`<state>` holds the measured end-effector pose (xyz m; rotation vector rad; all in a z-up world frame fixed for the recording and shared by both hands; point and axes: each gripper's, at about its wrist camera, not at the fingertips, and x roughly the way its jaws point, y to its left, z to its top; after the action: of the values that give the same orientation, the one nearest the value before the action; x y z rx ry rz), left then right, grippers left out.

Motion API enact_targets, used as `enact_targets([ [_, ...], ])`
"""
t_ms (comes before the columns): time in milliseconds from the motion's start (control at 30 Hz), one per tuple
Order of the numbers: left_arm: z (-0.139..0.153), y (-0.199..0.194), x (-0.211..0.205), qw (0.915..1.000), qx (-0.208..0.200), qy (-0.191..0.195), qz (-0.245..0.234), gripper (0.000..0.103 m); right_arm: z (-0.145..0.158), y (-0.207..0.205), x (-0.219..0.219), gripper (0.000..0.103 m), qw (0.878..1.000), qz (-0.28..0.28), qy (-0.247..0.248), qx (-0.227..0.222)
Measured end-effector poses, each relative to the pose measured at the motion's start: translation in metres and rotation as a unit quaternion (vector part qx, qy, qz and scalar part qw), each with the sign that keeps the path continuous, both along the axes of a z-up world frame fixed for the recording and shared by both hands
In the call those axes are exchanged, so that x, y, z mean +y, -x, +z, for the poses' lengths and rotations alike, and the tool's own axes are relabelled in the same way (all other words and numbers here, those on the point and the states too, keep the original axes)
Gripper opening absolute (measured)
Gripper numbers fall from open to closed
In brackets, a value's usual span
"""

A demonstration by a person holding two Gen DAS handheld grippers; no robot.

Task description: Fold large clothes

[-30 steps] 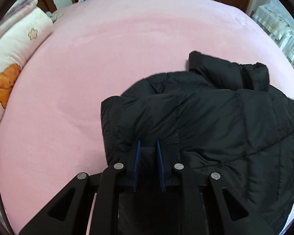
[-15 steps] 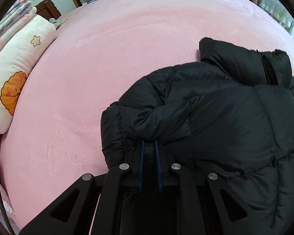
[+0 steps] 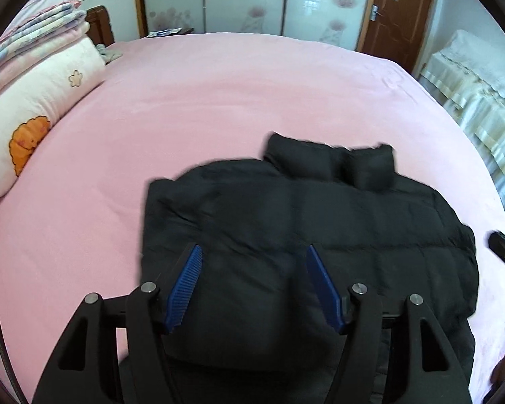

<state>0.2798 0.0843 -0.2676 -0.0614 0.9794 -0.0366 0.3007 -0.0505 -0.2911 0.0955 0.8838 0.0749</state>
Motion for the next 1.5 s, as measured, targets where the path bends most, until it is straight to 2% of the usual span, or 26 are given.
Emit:
enact_targets([
  [100, -0.020, 0.006, -0.023, 0.9997, 0.024, -0.003, -0.010, 0.063, -0.020, -0.003, 0.037, 0.023, 0.997, 0.067, -0.020, 0.019],
  [133, -0.029, 0.006, -0.029, 0.9996, 0.027, -0.009, -0.010, 0.063, -0.030, -0.004, 0.049, 0.023, 0.996, 0.086, -0.004, 0.023],
  [200, -0.041, 0.007, -0.035, 0.9991, 0.027, -0.032, -0.009, 0.064, -0.051, -0.009, 0.055, 0.023, 0.994, 0.087, 0.042, 0.041],
  [233, -0.047, 0.007, -0.033, 0.9987, 0.029, -0.042, -0.006, 0.065, -0.062, -0.011, 0.049, 0.022, 0.994, 0.076, 0.059, 0.051],
  [267, -0.052, 0.006, -0.029, 0.9984, 0.034, -0.045, -0.002, 0.065, -0.070, -0.013, 0.039, 0.016, 0.994, 0.065, 0.062, 0.056],
  [333, -0.057, 0.003, -0.021, 0.9981, 0.043, -0.043, 0.007, 0.066, -0.079, -0.010, 0.008, 0.010, 0.996, 0.039, 0.053, 0.061],
  [433, -0.057, 0.003, -0.009, 0.9977, 0.046, -0.045, 0.018, 0.066, -0.080, -0.006, -0.025, 0.010, 0.996, 0.012, 0.059, 0.073],
  [533, -0.054, 0.006, -0.003, 0.9974, 0.049, -0.045, 0.027, 0.066, -0.074, 0.000, -0.046, 0.010, 0.996, 0.002, 0.031, 0.081],
  [633, -0.046, 0.014, 0.003, 0.9968, 0.049, -0.049, 0.041, 0.066, -0.063, 0.007, -0.056, 0.013, 0.996, -0.006, 0.016, 0.084],
  [800, -0.020, 0.038, 0.000, 0.9972, 0.047, -0.022, 0.054, 0.066, -0.033, 0.019, -0.058, 0.014, 0.997, -0.007, -0.020, 0.071],
  [833, -0.013, 0.044, -0.001, 0.9973, 0.046, -0.015, 0.055, 0.068, -0.026, 0.022, -0.056, 0.014, 0.997, -0.005, -0.027, 0.067],
  [900, 0.004, 0.057, -0.004, 0.9974, 0.040, -0.005, 0.059, 0.077, -0.005, 0.031, -0.053, 0.014, 0.998, 0.002, -0.038, 0.056],
  [1000, 0.034, 0.076, -0.008, 0.9977, 0.022, 0.004, 0.065, 0.083, 0.020, 0.043, -0.048, 0.014, 0.998, 0.015, -0.044, 0.050],
  [1200, 0.088, 0.114, -0.011, 0.9980, 0.001, 0.010, 0.063, 0.084, 0.070, 0.067, -0.036, 0.014, 0.998, 0.038, -0.043, 0.025],
  [1367, 0.132, 0.138, -0.002, 0.9976, -0.020, 0.018, 0.064, 0.085, 0.106, 0.096, -0.034, 0.028, 0.998, 0.042, -0.054, -0.005],
  [1500, 0.155, 0.152, 0.011, 0.9971, -0.025, 0.032, 0.065, 0.085, 0.128, 0.114, -0.023, 0.029, 0.998, 0.044, -0.050, -0.022],
])
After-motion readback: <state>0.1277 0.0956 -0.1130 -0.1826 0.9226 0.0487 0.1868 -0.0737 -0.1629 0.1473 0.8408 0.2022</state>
